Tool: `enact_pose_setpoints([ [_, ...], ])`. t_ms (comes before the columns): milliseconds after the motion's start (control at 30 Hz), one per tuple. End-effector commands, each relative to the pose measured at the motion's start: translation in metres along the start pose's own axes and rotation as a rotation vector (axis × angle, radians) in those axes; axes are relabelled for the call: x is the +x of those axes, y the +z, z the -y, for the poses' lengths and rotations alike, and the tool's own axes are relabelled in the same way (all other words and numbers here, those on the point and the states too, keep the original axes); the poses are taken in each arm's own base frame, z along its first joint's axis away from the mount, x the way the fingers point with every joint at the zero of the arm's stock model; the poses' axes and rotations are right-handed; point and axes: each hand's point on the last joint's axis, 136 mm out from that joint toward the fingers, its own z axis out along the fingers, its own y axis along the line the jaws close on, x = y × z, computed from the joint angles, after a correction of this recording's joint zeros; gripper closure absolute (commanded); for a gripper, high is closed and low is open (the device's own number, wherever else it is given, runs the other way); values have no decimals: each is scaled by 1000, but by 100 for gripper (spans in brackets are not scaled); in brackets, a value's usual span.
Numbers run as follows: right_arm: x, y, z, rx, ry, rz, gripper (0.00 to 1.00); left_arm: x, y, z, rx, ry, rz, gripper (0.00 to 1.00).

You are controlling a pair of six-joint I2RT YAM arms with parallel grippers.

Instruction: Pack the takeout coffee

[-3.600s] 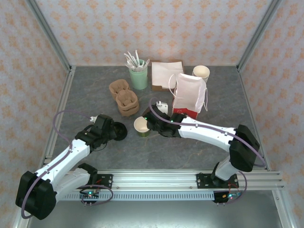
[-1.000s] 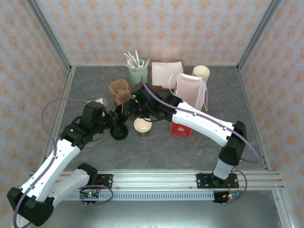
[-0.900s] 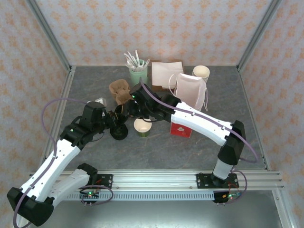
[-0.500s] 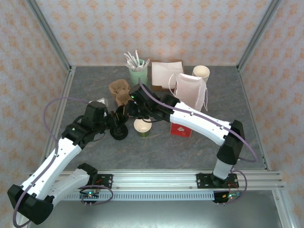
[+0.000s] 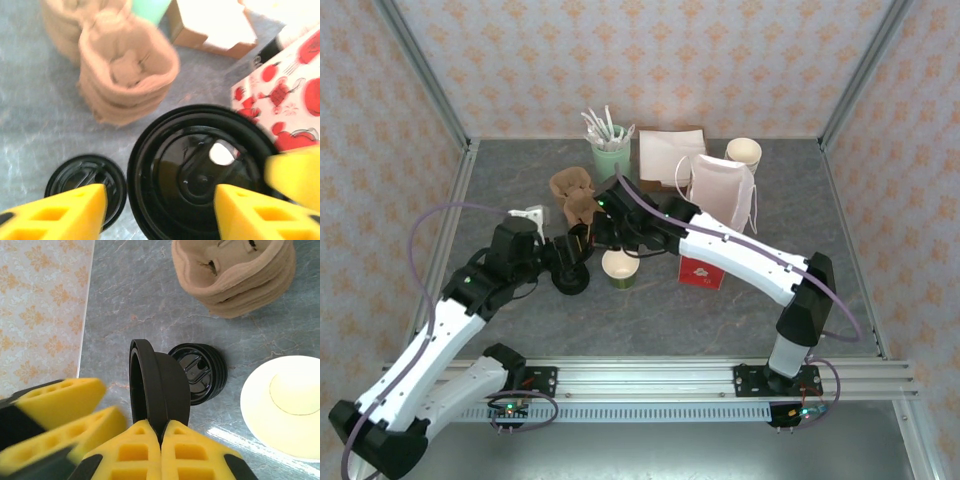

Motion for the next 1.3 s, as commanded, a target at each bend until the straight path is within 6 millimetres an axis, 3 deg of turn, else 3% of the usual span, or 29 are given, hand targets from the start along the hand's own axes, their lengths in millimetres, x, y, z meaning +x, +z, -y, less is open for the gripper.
enact_pose_setpoints([
  [0,-8,-35,4,-25,70,11,99,-30,-32,30,129,211,210,35],
  [167,-10,-56,20,-20,162,-13,100,-34,-47,53,211,417,365,34],
  [233,-11,-66,27,-13,190,-18,100,-27,-46,65,257,496,381,28],
  [433,-4,-89,43,-12,251,-75,100,-2,-41,94,302,797,396,23],
  [700,3,-123,58,-9,269,-86,100,13,-26,99,230,1078,392,22],
  [1033,9,-129,66,-31,299,-123,100,19,-11,116,209,1249,438,27],
  [1267,12,-124,65,-40,301,-153,100,15,-4,125,195,1281,445,39],
])
